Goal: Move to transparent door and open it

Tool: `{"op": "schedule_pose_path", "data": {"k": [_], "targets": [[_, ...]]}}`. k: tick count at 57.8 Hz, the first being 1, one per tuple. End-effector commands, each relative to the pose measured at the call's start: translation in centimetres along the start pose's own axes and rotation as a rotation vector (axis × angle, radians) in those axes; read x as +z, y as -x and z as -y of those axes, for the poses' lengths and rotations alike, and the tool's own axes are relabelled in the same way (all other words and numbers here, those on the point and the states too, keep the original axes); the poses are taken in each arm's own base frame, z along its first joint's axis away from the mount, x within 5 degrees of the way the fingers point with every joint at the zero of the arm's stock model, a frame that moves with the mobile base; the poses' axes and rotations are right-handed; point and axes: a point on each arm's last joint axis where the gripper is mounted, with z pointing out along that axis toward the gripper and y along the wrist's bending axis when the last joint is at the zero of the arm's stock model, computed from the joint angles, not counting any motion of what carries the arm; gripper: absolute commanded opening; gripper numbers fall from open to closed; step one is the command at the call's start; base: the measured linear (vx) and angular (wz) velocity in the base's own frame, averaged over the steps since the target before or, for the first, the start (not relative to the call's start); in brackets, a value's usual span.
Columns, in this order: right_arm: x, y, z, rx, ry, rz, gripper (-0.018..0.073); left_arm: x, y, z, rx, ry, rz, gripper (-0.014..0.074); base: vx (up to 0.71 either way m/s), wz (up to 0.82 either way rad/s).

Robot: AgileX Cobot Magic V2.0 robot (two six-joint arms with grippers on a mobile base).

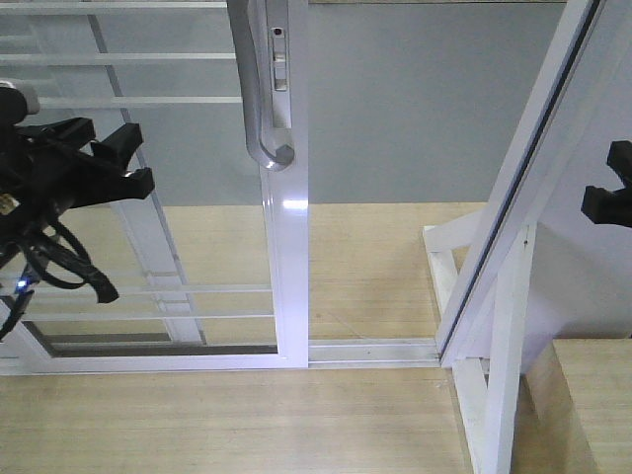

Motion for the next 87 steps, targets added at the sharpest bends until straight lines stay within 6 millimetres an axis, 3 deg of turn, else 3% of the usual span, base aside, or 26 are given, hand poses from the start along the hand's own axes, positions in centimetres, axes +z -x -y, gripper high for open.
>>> {"op": "schedule_pose_path", "data": {"k": [1, 8, 30, 49, 62, 87], "targets": [[-0.4, 1.5, -0.1, -0.014, 0.023, 0.094, 0.0295, 1.1, 2.5, 1.2, -0.028, -0.049, 0.178, 0.0455, 0.00, 0.00], [-0.4, 1.5, -0.1, -0.014, 0.023, 0.093, 0.0295, 4.1, 3.2, 2.6, -0.028, -0.119, 0.178, 0.0455, 0.00, 0.00], [-0.4, 1.4, 0.0, -0.013, 0.014, 0.077, 0.0295, 11.6, 6.9, 3.9, -0.034, -0.126, 0.190, 0.0455, 0.00, 0.00], [-0.4, 1.4, 0.0, -0.029, 0.009, 0.076, 0.0295, 15.9, 7.1, 4.5, -0.036, -0.126, 0.174, 0.0455, 0.00, 0.00], [-0.4, 1.4, 0.0, -0.029, 0.009, 0.076, 0.0295, 17.6, 5.6, 4.4, -0.036, -0.119, 0.143, 0.0440, 0.00, 0.00], [-0.4, 1.4, 0.0, -0.029, 0.009, 0.076, 0.0295, 17.2, 6.8, 0.8, -0.045, -0.040, 0.146, 0.0405, 0.00, 0.00]]}}
